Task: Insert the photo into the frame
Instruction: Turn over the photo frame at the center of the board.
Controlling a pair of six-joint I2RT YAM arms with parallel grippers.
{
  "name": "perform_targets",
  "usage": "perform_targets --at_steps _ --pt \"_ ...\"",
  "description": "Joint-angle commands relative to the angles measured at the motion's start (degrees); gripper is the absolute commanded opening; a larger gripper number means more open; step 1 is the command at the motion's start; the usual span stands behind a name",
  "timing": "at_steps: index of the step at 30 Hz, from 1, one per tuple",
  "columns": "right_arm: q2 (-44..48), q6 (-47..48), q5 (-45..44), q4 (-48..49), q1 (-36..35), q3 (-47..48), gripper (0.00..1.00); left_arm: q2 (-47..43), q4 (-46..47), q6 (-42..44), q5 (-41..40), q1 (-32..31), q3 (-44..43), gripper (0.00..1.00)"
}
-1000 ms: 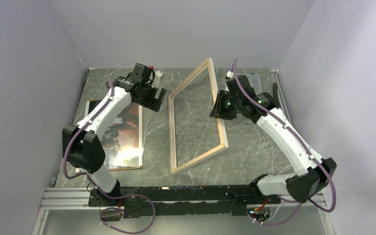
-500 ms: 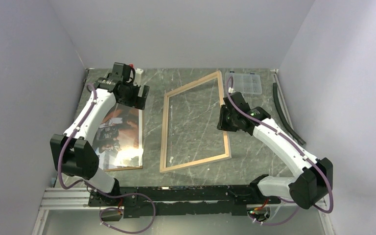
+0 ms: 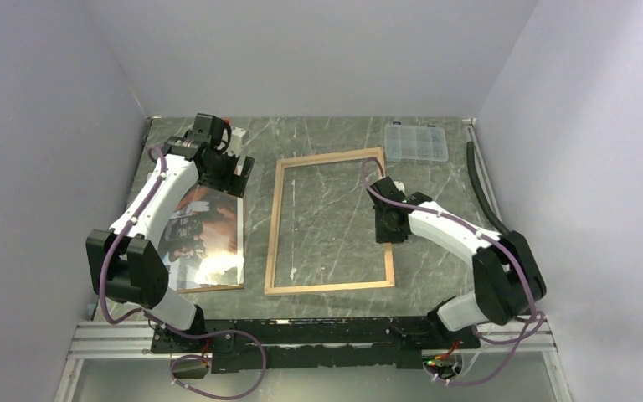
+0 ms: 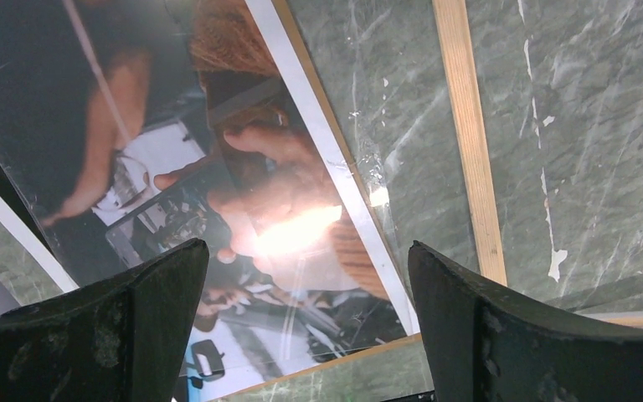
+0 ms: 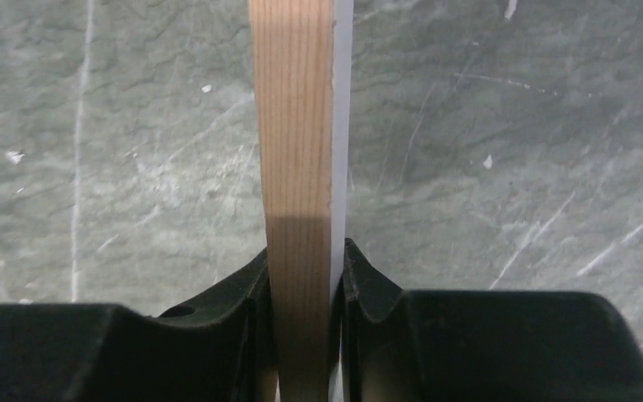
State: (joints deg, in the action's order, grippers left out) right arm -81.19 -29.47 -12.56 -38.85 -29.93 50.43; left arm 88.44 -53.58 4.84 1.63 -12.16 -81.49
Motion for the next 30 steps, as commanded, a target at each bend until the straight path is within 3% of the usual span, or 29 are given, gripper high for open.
perform_targets --at_steps 1,7,10,17,19,22,25,30 --pt "-4.37 2.81 -4.44 4.74 -0.04 0.32 0.00 -0.12 -2.16 1.66 -0.82 0.21 -2.56 0.95" --pt "-10.31 2.07 -6.14 5.03 -0.04 0.69 0.01 0.67 -3.20 2.00 -0.85 0.21 -4.10 0.95" --pt "-11.47 1.54 -5.30 4.47 -0.05 1.37 0.11 0.62 -3.18 2.01 -0.75 0.29 -4.20 0.95" --pt "-9.18 0.52 -8.70 3.03 0.00 1.22 0.61 0.19 -3.39 2.69 1.74 4.42 -4.55 0.95" --pt "-8.13 0.00 -9.50 2.24 0.13 1.58 0.71 0.32 -4.07 3.69 2.89 6.79 -5.29 0.95" --pt "-5.43 -0.81 -10.09 1.38 0.29 2.77 0.74 0.39 -4.67 5.09 4.17 10.66 -5.98 0.95" --pt "-2.34 -2.21 -10.61 0.08 -0.25 6.33 0.70 0.42 -5.60 6.38 5.01 15.07 -7.06 0.95" --pt "-3.19 -5.62 -7.83 2.59 -9.08 15.62 0.71 1.33 -5.57 9.32 5.07 24.11 -8.79 0.95"
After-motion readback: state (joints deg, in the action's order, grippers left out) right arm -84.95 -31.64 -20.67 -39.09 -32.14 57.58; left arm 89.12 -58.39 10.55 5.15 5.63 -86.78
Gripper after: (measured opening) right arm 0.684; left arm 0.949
